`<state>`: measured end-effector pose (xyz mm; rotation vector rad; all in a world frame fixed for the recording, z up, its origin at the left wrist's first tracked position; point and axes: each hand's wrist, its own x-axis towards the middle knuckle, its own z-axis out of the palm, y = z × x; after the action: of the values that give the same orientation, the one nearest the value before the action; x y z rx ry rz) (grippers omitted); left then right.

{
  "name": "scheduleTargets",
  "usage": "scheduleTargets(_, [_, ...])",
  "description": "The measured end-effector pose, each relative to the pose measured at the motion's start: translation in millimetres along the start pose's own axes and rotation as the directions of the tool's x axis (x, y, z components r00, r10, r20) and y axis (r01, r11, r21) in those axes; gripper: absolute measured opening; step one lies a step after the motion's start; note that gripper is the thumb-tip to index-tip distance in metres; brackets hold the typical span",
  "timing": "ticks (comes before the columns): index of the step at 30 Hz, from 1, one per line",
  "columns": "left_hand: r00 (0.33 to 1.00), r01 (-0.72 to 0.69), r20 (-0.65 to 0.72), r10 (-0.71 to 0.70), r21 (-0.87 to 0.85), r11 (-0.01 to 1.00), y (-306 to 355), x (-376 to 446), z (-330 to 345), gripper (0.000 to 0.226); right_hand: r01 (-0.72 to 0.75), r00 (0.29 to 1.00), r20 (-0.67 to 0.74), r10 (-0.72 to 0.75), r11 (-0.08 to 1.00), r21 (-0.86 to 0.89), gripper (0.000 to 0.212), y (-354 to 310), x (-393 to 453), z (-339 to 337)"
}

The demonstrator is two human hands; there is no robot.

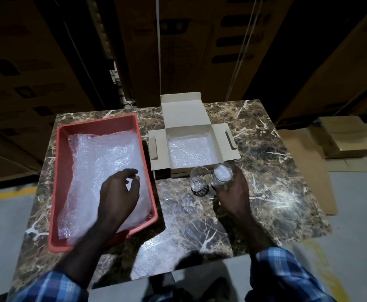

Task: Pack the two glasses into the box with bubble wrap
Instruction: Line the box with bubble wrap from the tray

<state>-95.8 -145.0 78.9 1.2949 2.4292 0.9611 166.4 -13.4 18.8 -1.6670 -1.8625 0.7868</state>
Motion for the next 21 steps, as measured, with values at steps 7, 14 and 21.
scheduleTargets(7, [0.866, -0.493, 0.042, 0.498, -0.087, 0.865, 67, -49, 54, 0.027, -0.067, 0.995, 0.072, 0.062, 0.996, 0.063, 0.083, 4, 9, -2])
scheduleTargets(14, [0.906, -0.312, 0.363, 0.218, 0.223, 0.924, 47, -83, 139, 0.062, -0.042, 0.99, 0.134, 0.032, 0.996, 0.076, 0.073, 24, 16, 2])
scheduleTargets(21, [0.919, -0.276, 0.371, 0.132, 0.365, 0.889, -2, -95, 192, 0.081, 0.025, 0.976, 0.214, -0.051, 0.992, 0.123, 0.063, 26, 27, -4])
